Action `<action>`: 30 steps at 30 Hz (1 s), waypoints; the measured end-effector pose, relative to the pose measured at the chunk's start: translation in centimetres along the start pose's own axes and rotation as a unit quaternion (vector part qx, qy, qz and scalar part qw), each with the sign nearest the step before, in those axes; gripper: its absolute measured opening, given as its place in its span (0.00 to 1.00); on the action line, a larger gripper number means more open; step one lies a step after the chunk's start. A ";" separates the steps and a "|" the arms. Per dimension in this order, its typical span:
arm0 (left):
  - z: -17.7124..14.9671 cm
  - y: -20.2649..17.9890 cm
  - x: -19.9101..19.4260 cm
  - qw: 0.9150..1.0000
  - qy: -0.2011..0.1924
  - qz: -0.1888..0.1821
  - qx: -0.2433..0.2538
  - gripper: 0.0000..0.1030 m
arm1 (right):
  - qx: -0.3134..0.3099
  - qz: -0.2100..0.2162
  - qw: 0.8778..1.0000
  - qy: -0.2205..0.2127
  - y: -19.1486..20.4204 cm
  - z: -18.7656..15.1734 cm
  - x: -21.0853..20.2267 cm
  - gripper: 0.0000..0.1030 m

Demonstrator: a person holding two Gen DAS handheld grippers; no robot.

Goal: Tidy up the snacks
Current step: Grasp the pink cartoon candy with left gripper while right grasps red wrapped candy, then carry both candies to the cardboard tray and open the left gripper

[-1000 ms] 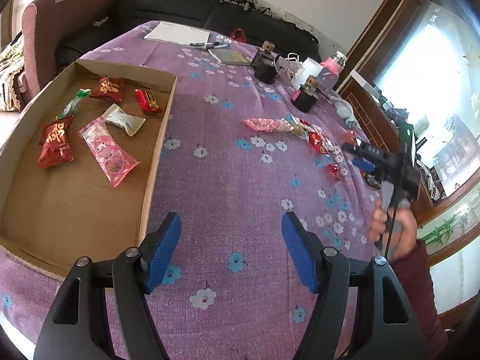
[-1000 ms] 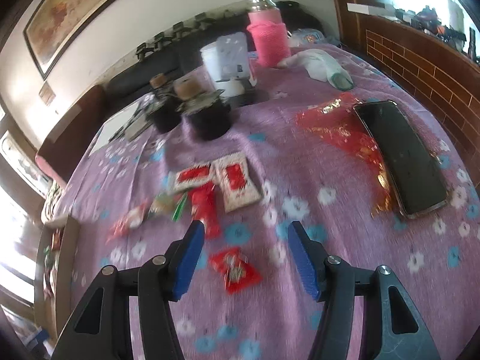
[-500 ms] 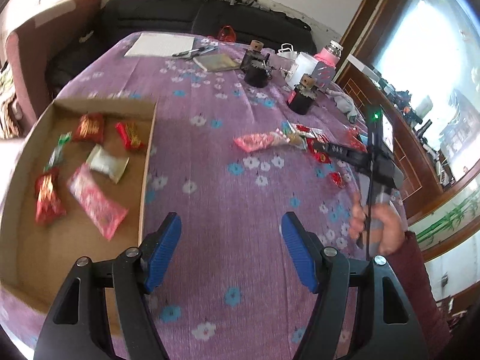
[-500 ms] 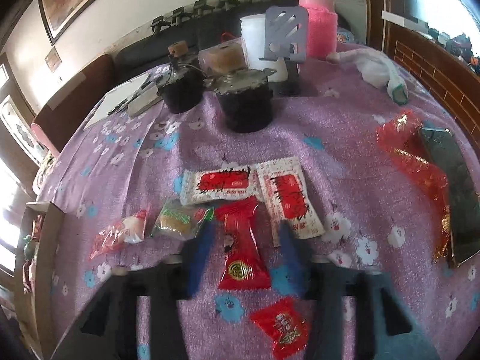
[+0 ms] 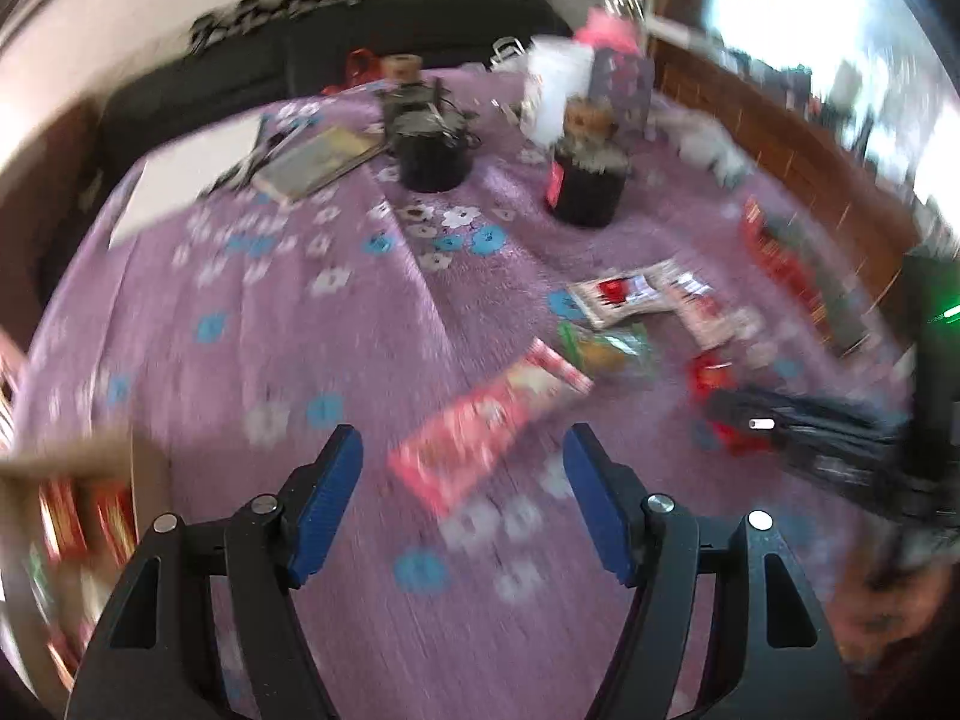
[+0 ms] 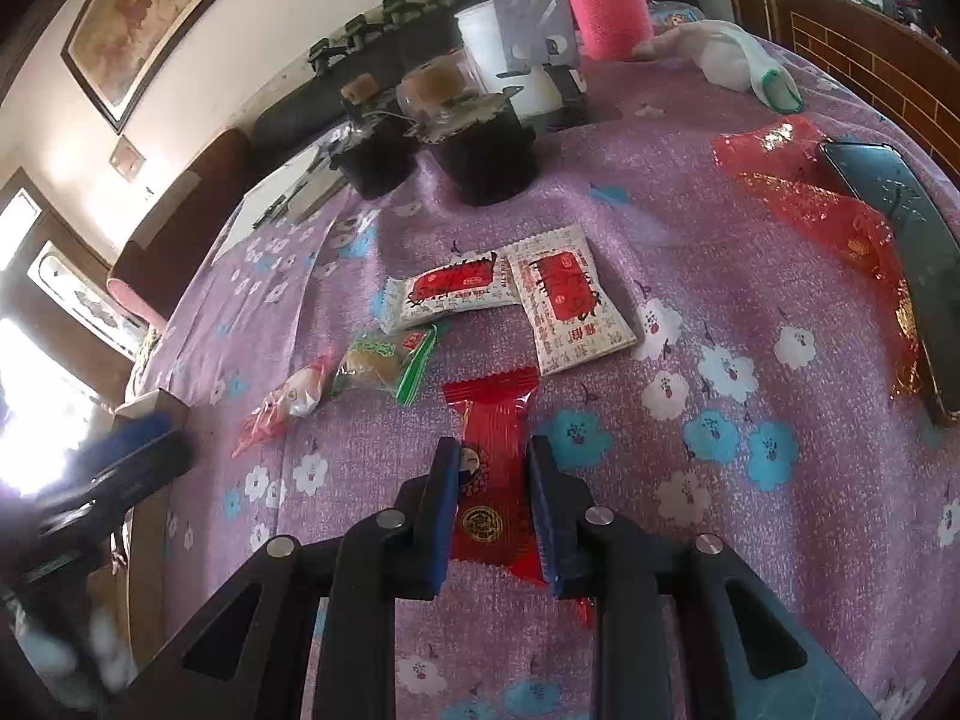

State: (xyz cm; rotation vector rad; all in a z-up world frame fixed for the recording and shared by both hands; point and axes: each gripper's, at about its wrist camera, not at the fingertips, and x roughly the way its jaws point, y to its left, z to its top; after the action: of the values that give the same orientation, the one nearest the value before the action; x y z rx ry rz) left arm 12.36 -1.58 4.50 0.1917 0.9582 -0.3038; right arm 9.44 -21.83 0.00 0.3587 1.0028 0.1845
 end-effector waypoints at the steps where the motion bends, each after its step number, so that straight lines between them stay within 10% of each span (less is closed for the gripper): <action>1: 0.3 -0.4 0.7 1.000 0.002 0.006 0.015 0.67 | -0.004 0.001 1.000 -0.002 0.0 0.0 0.1 0.24; 11: 1.1 -2.8 4.4 0.996 0.014 0.030 0.083 0.67 | -0.030 -0.007 0.999 -0.011 0.5 0.4 0.5 0.24; 13: 1.3 -3.0 4.4 0.997 0.028 0.012 0.075 0.27 | -0.030 -0.007 0.999 -0.013 0.5 0.4 0.5 0.24; 14: 1.4 -3.1 4.4 0.997 0.035 0.003 0.073 0.23 | -0.028 -0.006 0.999 -0.015 0.4 0.3 0.4 0.23; 30: -6.5 1.0 -8.4 0.995 -0.027 -0.047 -0.080 0.23 | -0.018 0.039 0.998 -0.045 0.9 0.2 -1.3 0.22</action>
State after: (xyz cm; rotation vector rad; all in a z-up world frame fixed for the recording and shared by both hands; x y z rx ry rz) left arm 3.18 2.72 7.78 -0.0091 0.9358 -0.3155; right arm 8.88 -21.48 1.45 0.3694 0.8961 0.2545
